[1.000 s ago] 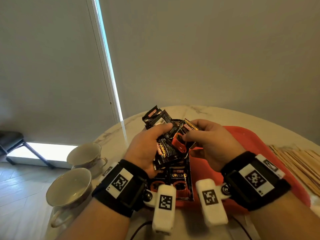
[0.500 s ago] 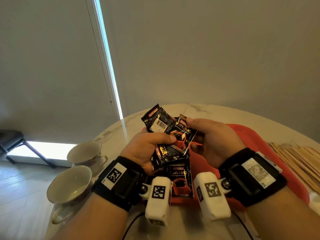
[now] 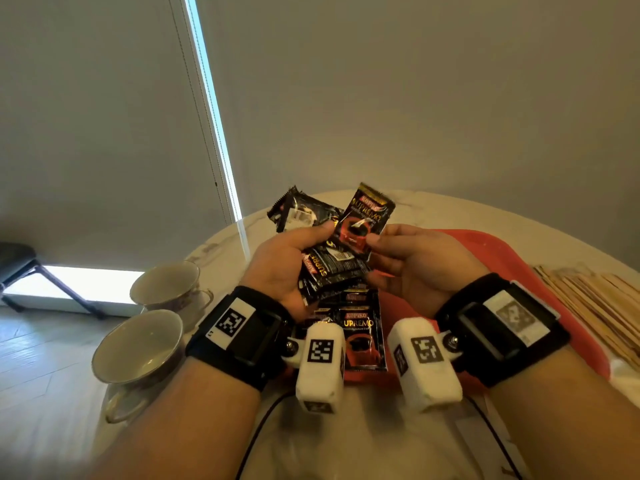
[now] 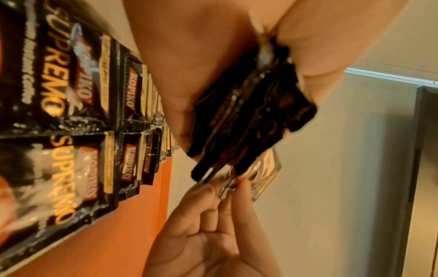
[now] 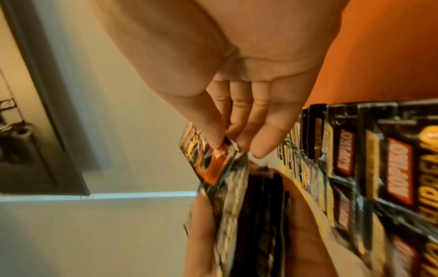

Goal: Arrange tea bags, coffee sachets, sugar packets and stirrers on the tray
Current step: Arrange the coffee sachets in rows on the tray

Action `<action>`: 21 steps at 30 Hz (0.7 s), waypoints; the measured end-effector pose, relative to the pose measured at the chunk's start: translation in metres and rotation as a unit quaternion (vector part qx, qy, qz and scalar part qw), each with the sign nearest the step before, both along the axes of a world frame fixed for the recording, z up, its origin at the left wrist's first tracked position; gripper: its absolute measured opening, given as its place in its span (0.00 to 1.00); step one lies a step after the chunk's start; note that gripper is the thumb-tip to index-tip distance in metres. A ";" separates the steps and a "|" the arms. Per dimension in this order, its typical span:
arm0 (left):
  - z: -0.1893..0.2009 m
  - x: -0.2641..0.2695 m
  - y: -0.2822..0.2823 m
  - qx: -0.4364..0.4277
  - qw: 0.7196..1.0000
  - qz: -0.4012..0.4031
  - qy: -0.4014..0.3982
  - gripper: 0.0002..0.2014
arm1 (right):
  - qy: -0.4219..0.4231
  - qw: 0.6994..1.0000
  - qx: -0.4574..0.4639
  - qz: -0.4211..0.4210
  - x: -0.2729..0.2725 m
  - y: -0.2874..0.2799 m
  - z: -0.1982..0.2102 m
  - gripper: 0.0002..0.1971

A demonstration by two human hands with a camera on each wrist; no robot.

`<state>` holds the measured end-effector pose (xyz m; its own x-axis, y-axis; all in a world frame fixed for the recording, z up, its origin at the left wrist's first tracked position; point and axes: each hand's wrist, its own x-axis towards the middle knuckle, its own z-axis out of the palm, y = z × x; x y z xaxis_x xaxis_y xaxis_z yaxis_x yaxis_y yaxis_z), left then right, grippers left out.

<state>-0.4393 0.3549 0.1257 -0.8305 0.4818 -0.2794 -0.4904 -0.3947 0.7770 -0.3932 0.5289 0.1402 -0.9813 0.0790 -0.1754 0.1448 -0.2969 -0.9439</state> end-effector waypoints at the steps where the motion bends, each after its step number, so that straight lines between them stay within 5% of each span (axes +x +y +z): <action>1: 0.000 -0.002 0.000 0.004 1.000 0.016 -0.005 0.30 | -0.004 0.999 -0.018 -0.026 -0.004 0.005 -0.001 0.07; 4: 0.002 -0.007 -0.001 -0.020 0.996 0.082 -0.004 0.24 | -0.027 0.991 -0.025 -0.127 -0.026 0.026 -0.001 0.06; 8: -0.002 -0.012 -0.005 -0.030 0.992 0.125 -0.002 0.21 | -0.095 0.973 0.095 -0.188 -0.065 0.060 -0.010 0.06; 13: 0.000 -0.013 -0.008 -0.020 0.990 0.139 0.002 0.17 | -0.172 0.930 0.289 -0.151 -0.088 0.068 -0.021 0.04; 21: -0.001 -0.014 -0.006 -0.040 0.988 0.151 0.011 0.17 | -0.185 0.923 0.310 -0.135 -0.114 0.057 -0.021 0.06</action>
